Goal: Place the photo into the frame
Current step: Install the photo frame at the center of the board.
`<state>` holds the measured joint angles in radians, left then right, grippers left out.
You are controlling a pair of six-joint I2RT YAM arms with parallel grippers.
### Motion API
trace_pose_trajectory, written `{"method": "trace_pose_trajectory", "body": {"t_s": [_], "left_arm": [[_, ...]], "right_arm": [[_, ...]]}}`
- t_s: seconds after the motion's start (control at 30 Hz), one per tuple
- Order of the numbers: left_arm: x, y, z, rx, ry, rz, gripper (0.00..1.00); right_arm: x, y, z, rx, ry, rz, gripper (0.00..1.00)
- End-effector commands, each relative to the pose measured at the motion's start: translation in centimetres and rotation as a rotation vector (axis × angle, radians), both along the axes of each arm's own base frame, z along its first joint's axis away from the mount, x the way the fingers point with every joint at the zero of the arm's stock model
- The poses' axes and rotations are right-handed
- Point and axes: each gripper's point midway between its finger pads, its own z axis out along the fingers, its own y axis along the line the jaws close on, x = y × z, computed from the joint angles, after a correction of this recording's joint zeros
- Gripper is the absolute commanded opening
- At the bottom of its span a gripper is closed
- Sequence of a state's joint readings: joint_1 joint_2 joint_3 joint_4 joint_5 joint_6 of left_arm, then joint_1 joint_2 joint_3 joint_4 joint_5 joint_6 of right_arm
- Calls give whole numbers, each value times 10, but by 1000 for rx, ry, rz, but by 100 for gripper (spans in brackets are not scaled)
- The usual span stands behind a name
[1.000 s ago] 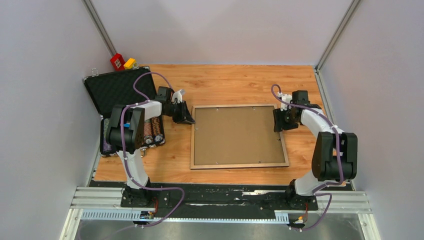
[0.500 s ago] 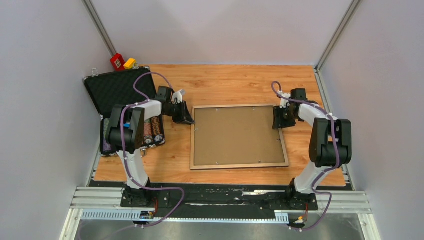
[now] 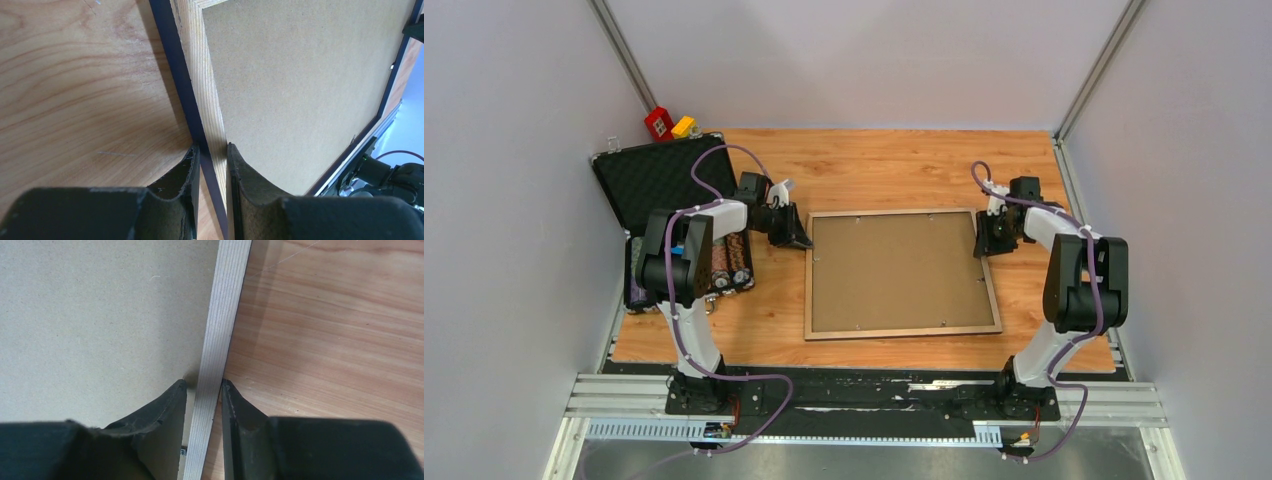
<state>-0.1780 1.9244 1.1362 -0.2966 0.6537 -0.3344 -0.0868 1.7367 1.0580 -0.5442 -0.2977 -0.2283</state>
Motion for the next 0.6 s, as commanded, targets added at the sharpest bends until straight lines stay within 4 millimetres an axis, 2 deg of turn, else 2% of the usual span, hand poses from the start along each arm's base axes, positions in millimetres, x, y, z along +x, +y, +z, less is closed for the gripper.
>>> {"method": "trace_pose_trajectory", "body": {"t_s": [0.0, 0.3, 0.57], "left_arm": [[-1, -5, 15, -28, -33, -52, 6], [3, -4, 11, -12, -20, -61, 2], [8, -2, 12, 15, -30, -67, 0]], "right_arm": [[19, 0, 7, 14, -49, -5, 29], [25, -1, 2, 13, -34, -10, 14], [34, 0, 6, 25, -44, -17, 8]]}}
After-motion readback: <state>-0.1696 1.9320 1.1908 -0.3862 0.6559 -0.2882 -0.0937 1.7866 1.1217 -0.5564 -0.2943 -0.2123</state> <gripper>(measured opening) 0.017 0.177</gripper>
